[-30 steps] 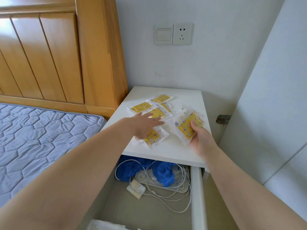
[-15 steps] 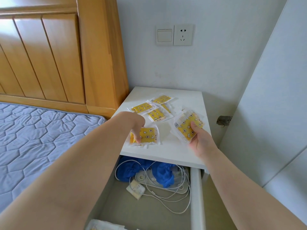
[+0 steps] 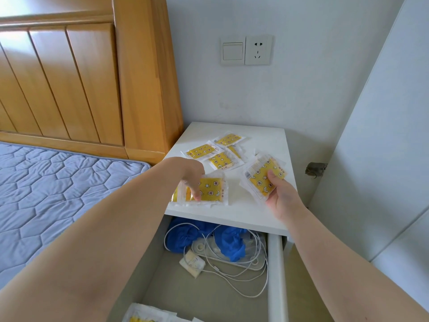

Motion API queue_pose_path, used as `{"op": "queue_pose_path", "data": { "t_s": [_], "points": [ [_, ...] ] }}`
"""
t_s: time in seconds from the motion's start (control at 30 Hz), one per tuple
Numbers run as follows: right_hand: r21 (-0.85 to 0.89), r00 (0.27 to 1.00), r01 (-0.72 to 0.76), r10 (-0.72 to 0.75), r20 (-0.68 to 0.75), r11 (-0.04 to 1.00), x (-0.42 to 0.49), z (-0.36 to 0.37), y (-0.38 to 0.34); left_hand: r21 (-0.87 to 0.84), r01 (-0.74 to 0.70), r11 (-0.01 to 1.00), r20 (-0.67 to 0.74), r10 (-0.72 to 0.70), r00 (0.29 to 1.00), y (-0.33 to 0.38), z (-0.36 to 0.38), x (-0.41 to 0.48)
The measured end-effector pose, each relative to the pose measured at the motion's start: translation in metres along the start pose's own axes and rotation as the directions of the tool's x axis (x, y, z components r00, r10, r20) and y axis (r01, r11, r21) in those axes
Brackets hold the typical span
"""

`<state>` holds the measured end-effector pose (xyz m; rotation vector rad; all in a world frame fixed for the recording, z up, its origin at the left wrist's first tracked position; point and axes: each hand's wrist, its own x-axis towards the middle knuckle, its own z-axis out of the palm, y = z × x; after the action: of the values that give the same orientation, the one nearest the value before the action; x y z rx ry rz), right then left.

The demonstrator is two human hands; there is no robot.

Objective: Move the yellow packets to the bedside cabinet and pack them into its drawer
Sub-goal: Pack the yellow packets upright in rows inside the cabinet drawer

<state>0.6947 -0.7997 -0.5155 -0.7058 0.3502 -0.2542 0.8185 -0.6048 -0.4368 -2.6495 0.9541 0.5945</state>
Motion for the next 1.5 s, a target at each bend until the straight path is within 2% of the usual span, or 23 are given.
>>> {"op": "queue_pose_path", "data": {
  "t_s": [0.07, 0.13, 0.2, 0.33, 0.43, 0.5, 0.6, 0.7, 0.77, 0.87, 1.0, 1.1, 1.2, 1.27, 1.37, 1.5],
  "points": [
    [0.006, 1.000, 0.000, 0.000, -0.012, 1.000, 0.000, 0.000, 0.000, -0.021, -0.027, 0.999, -0.148, 0.024, 0.989, 0.003, -0.003, 0.000],
    [0.005, 1.000, 0.001, -0.001, -0.016, 1.000, 0.001, -0.001, 0.000, -0.090, -0.053, 0.995, -0.330, 0.021, 0.944, 0.006, -0.005, 0.000],
    [-0.005, 1.000, 0.006, -0.006, -0.015, 1.000, 0.001, -0.001, -0.001, -0.148, -0.084, 0.985, -0.424, 0.013, 0.906, 0.011, -0.003, -0.001],
    [-0.011, 1.000, 0.021, -0.021, 0.013, 1.000, 0.001, -0.001, 0.000, 0.012, -0.065, 0.998, -0.325, 0.066, 0.943, 0.020, 0.010, -0.001],
    [-0.011, 1.000, 0.016, -0.016, 0.014, 1.000, 0.001, -0.001, 0.000, -0.016, -0.060, 0.998, -0.280, 0.054, 0.959, 0.022, 0.009, -0.001],
    [-0.027, 1.000, 0.006, -0.006, -0.017, 1.000, 0.002, -0.001, -0.001, -0.040, -0.065, 0.997, -0.300, 0.050, 0.953, 0.022, 0.005, -0.002],
    [-0.040, 0.998, 0.002, -0.004, -0.069, 0.999, 0.001, 0.003, -0.001, -0.148, -0.056, 0.987, -0.363, -0.002, 0.932, 0.024, 0.004, -0.003],
    [-0.026, 0.994, 0.007, -0.010, -0.105, 1.000, -0.005, 0.009, -0.001, -0.387, -0.071, 0.919, -0.412, -0.104, 0.905, 0.026, 0.008, -0.009],
    [-0.053, 0.992, 0.021, -0.028, -0.122, 0.998, -0.012, 0.011, 0.001, -0.567, -0.113, 0.816, -0.431, -0.177, 0.885, 0.029, 0.011, -0.017],
    [-0.102, 0.989, 0.032, -0.047, -0.143, 0.994, -0.027, 0.012, 0.006, -0.806, -0.173, 0.566, -0.371, -0.254, 0.893, 0.030, 0.026, -0.027],
    [-0.128, 0.987, -0.046, 0.025, -0.157, 0.991, -0.061, 0.014, 0.016, -0.955, -0.199, 0.219, -0.251, -0.248, 0.935, 0.033, 0.061, -0.045],
    [-0.079, 0.987, -0.103, 0.092, -0.132, 0.992, -0.093, 0.014, 0.029, -0.968, -0.197, -0.153, -0.176, -0.139, 0.975, 0.039, 0.096, -0.067],
    [-0.036, 0.986, -0.151, 0.148, -0.074, 0.988, -0.122, 0.007, 0.047, -0.905, -0.150, -0.398, -0.182, 0.044, 0.982, 0.035, 0.138, -0.085],
    [-0.026, 0.978, -0.204, 0.202, -0.055, 0.979, -0.136, 0.000, 0.061, -0.875, -0.120, -0.469, -0.188, 0.101, 0.977, 0.030, 0.162, -0.095],
    [-0.061, 0.960, -0.274, 0.269, -0.074, 0.960, -0.145, -0.007, 0.081, -0.842, -0.087, -0.533, -0.164, 0.099, 0.981, 0.020, 0.192, -0.101],
    [-0.058, 0.929, -0.341, 0.327, -0.176, 0.938, -0.151, -0.013, 0.108, -0.829, -0.028, -0.559, -0.077, 0.064, 0.995, 0.010, 0.223, -0.106]
  ]
}}
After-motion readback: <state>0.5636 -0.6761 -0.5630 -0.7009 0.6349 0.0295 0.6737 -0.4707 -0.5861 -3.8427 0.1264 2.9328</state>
